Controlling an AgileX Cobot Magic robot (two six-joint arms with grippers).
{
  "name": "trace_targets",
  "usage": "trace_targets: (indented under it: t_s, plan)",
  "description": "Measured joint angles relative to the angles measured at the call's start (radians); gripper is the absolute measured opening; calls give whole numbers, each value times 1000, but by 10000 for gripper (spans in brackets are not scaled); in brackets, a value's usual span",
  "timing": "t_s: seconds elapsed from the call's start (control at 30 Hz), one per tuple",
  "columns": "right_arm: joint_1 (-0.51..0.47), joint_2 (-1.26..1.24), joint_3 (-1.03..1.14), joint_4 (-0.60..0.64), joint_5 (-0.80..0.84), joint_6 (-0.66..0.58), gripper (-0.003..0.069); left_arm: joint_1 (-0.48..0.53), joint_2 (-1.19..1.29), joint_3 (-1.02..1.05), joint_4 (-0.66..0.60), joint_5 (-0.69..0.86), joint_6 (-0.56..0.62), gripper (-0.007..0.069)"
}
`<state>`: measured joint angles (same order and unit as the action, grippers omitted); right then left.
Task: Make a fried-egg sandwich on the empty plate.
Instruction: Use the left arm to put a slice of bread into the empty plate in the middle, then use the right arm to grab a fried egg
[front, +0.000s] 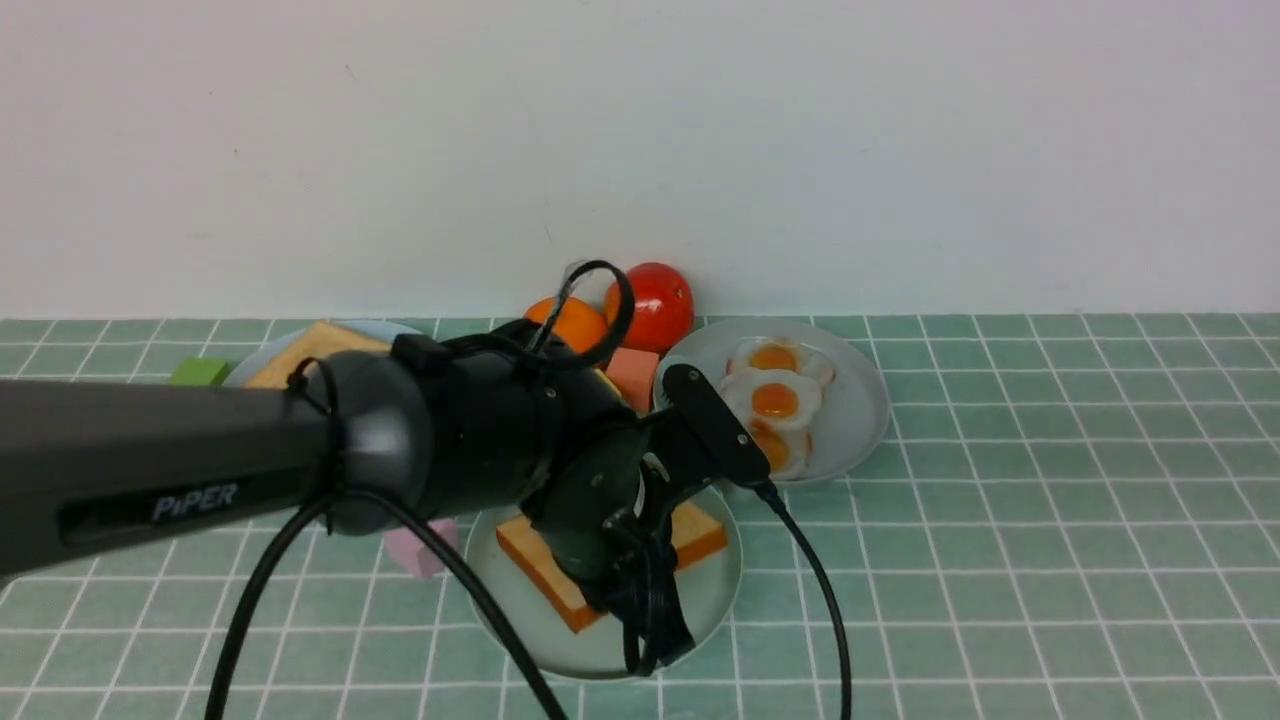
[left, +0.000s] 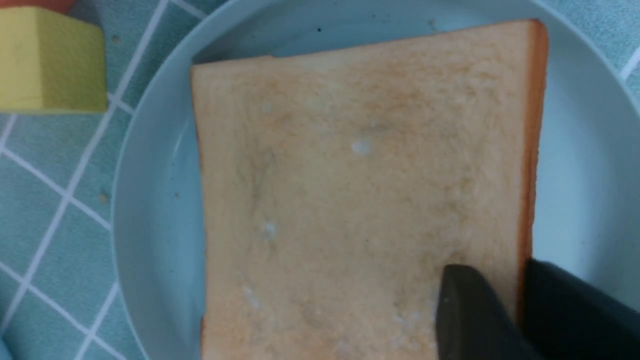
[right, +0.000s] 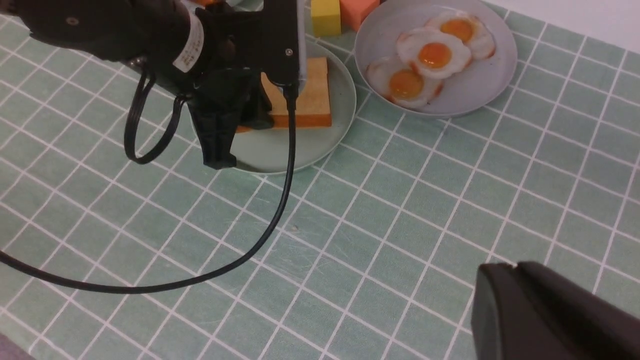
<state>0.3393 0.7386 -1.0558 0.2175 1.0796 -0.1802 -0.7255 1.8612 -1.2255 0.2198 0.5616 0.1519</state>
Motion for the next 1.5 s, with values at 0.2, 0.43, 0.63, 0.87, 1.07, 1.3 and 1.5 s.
trace_targets:
  t_s: [0.2, 0.43, 0.63, 0.87, 1.07, 1.3, 1.5]
  plan:
    - [0, 26, 0, 0, -3, 48, 87, 0, -1, -29, -23, 49, -1, 395]
    - [0, 194, 0, -1, -72, 130, 204, 0, -121, -58, -196, 167, -17, 468]
    - [-33, 445, -9, 32, -189, 173, 285, 0, -409, -61, -253, 169, -129, 205]
    - [-157, 751, -116, 234, -282, 87, 294, 0, -742, 32, -257, 124, -152, -13]
    - [-205, 983, -225, 467, -302, -24, 294, 0, -990, 249, -275, 38, -152, -13]
    - [-207, 1243, -413, 583, -322, -57, 294, 0, -1131, 425, -375, -169, -152, -13]
    - [-211, 1417, -564, 602, -335, -40, 294, 0, -1153, 442, -402, -222, -152, -13]
